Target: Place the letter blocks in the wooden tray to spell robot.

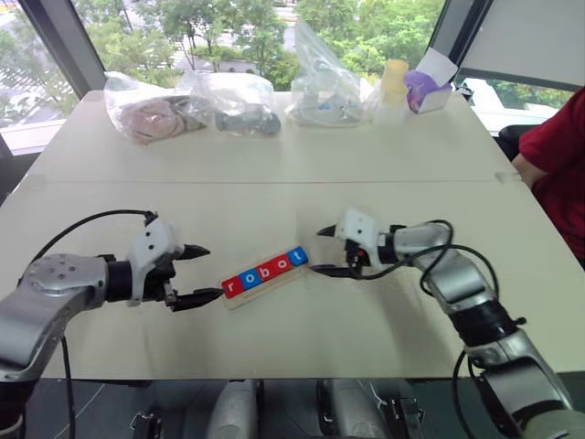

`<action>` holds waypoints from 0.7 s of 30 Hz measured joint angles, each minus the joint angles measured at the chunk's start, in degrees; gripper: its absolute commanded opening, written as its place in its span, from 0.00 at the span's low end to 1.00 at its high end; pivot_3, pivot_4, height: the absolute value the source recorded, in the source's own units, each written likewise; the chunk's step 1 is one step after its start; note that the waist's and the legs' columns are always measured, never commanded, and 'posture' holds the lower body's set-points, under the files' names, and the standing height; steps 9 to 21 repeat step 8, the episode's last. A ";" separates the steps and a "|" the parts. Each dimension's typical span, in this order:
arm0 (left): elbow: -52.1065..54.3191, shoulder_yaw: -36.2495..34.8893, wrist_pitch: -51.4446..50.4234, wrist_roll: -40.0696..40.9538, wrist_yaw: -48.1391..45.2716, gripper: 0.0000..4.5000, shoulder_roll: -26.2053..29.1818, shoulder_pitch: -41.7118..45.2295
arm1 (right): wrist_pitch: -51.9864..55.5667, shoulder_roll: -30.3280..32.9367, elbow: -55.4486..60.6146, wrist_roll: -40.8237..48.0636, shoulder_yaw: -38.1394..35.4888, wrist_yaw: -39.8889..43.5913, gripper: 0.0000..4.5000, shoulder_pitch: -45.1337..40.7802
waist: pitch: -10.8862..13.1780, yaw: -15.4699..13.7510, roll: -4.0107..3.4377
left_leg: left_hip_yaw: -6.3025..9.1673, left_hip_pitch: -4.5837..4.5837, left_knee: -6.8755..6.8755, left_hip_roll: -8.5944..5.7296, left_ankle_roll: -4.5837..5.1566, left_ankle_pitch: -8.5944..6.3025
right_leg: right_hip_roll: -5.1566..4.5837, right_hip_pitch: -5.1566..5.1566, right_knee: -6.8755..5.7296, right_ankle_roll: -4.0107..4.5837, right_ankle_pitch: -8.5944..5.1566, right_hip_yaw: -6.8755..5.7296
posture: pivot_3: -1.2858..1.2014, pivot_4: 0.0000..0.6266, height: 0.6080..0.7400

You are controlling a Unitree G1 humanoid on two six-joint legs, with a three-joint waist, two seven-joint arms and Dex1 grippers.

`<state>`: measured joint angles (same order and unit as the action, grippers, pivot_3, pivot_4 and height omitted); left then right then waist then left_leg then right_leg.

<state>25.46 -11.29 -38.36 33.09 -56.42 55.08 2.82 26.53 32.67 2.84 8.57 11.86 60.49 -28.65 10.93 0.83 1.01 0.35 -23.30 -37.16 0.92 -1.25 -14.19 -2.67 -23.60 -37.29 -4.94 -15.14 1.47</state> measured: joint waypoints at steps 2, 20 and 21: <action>0.70 -3.45 -0.56 1.17 0.07 1.00 0.01 -2.73 | 7.27 1.99 7.32 5.52 -4.15 0.32 0.90 3.52 | 0.00 0.02 0.00 | 0.01 0.01 0.05 0.02 0.00 0.00 | -0.01 0.01 0.03 0.09 -0.05 0.00 | 0.52 0.24 1.00; 1.73 -11.74 -2.04 2.67 0.84 1.00 -1.57 -10.61 | 24.10 7.86 24.18 17.69 -15.72 -2.71 0.90 17.29 | -0.01 -0.10 0.02 | 0.04 0.04 0.04 0.04 0.03 -0.03 | -0.13 0.08 0.11 0.22 -0.13 -0.01 | 0.52 0.24 1.00; 1.73 -11.74 -2.04 2.67 0.84 1.00 -1.57 -10.61 | 24.10 7.86 24.18 17.69 -15.72 -2.71 0.90 17.29 | -0.01 -0.10 0.02 | 0.04 0.04 0.04 0.04 0.03 -0.03 | -0.13 0.08 0.11 0.22 -0.13 -0.01 | 0.52 0.24 1.00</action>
